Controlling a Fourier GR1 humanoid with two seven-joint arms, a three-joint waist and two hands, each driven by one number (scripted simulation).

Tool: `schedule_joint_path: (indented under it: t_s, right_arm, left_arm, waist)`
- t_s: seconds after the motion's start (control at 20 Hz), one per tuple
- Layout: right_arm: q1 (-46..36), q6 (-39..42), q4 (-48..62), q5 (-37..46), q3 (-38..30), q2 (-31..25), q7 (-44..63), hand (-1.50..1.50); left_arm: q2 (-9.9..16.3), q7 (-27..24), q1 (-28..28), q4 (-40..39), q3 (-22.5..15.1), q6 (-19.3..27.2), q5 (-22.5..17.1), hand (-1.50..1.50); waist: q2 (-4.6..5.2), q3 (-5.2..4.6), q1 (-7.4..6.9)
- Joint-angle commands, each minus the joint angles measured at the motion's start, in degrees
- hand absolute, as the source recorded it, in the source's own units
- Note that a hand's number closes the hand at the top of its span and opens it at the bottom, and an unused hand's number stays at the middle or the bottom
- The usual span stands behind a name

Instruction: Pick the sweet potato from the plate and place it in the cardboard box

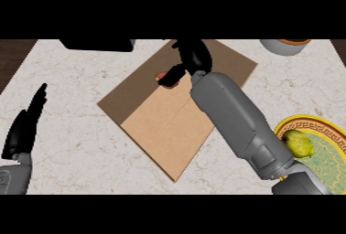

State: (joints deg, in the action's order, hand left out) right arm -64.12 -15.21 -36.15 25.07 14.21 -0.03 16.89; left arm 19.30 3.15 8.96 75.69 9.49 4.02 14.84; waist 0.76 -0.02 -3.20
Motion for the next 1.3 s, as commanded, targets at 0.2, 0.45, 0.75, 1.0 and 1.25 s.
schedule_joint_path:
  t_s: [0.2, 0.45, 0.75, 1.0, 1.25]
  right_arm:
    - [-2.75, -9.47, 3.60, -8.03, -0.71, 0.03, -11.16, -1.50]
    - [-0.26, -13.86, 0.22, -12.83, -6.48, 0.03, -17.60, -1.50]
    - [5.30, -6.04, -6.17, -18.10, -13.14, -6.41, -22.20, -1.50]
    - [11.12, -2.52, -10.68, -19.97, -15.96, -11.85, -22.37, -1.50]
    - [21.46, 4.00, -23.01, -22.67, -17.21, -19.31, -19.12, -1.50]
  left_arm:
    - [0.46, 3.43, 1.54, 2.61, 0.28, -1.02, -0.35, 0.00]
    - [-0.31, -2.61, -1.26, -1.66, 1.37, 1.10, 0.44, 0.00]
    - [0.61, 2.40, -3.61, 3.67, 2.44, -0.58, -0.81, 0.00]
    - [1.18, -0.45, -4.19, 2.10, 3.74, -1.32, -1.40, 0.00]
    - [-1.33, 2.48, -1.69, 1.74, 2.05, 2.08, 1.41, 0.00]
  waist:
    - [-0.18, 0.05, 0.25]
    - [-0.37, 0.01, 1.97]
    - [-0.85, 0.07, 3.02]
    - [-0.82, 0.03, 3.18]
    - [-1.11, 0.02, 4.47]
